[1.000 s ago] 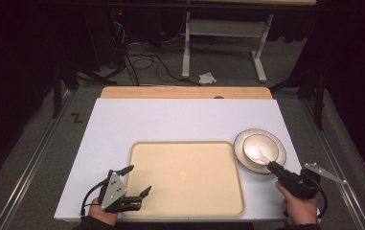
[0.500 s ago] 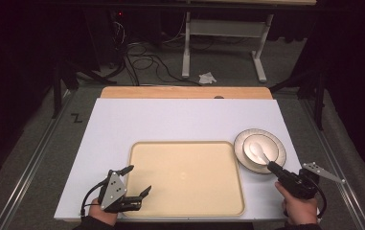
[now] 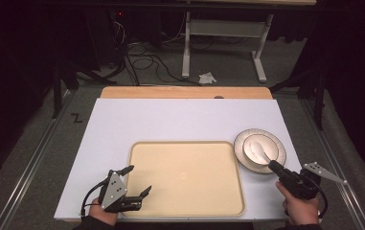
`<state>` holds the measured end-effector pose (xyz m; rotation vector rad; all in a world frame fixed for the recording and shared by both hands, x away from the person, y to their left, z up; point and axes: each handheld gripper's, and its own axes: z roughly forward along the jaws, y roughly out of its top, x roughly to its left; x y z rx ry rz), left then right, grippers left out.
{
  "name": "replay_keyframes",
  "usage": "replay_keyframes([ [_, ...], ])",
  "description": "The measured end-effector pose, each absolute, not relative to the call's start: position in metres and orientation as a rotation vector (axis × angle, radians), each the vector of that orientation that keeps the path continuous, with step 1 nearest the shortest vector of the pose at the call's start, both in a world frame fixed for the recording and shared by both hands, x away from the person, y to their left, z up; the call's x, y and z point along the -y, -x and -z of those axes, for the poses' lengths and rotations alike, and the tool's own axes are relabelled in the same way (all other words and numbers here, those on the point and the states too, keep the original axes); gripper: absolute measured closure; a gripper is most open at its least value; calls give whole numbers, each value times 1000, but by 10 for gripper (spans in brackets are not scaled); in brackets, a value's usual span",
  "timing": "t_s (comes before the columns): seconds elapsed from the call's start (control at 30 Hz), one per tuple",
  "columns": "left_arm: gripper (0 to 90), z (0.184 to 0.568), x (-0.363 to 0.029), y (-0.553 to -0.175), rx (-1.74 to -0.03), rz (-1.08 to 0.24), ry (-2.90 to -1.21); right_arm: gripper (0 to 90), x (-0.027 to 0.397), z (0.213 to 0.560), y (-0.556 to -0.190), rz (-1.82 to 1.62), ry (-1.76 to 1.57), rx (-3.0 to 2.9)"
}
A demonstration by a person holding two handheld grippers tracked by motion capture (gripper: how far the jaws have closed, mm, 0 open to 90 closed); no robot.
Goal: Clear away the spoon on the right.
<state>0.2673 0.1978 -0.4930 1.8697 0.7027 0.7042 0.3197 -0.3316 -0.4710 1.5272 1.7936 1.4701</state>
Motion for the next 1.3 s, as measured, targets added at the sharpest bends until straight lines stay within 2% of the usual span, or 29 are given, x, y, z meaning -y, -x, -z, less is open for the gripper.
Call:
replay_keyframes([
  [1.3,159,493,-198,-267,-701,-706,-1867,865,317,455,-305,-1514,-1255,-1759],
])
